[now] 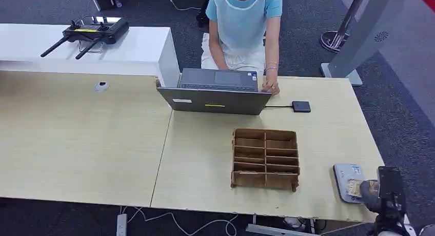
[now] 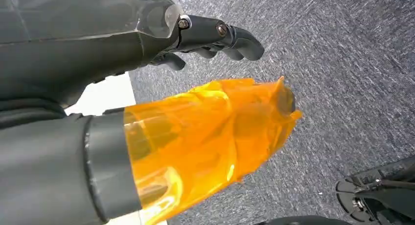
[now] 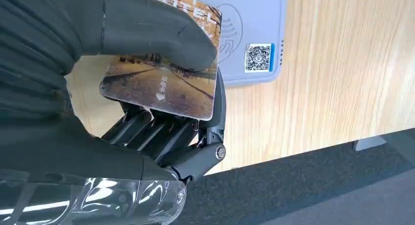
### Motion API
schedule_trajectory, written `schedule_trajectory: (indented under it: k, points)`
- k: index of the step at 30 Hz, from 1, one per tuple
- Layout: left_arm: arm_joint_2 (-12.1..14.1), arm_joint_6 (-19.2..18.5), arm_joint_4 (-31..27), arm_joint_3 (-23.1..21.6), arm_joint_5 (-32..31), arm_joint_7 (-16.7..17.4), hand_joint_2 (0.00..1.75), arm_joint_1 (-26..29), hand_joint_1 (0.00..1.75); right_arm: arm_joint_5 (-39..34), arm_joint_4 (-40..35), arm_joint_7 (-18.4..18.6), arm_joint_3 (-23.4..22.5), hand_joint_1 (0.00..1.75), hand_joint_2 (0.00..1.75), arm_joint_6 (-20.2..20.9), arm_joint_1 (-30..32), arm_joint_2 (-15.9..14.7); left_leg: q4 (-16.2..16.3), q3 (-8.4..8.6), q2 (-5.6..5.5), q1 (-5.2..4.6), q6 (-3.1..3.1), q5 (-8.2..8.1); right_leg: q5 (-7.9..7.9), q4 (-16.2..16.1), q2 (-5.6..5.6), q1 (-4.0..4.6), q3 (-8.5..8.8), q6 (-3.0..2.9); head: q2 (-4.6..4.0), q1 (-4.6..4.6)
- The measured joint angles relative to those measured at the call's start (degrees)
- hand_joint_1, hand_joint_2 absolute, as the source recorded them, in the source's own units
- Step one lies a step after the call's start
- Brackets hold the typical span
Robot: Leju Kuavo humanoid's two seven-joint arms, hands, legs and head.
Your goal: Pass the card to the sensor for recognition and then transmit it.
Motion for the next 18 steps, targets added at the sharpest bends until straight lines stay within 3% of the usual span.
schedule_trajectory:
  k: [18]
  points:
    - [0.0, 0.0, 0.0, 0.0, -0.3, 0.0, 0.0, -0.1, 0.0, 1.9, 1.8, -0.5, -0.9, 1.75, 1.75, -0.6, -0.9, 0.5, 0.0, 0.03, 0.0, 0.0, 0.0, 0.0, 0.0, 0.0, 0.0, 0.0, 0.04, 0.0, 0.0, 0.0]
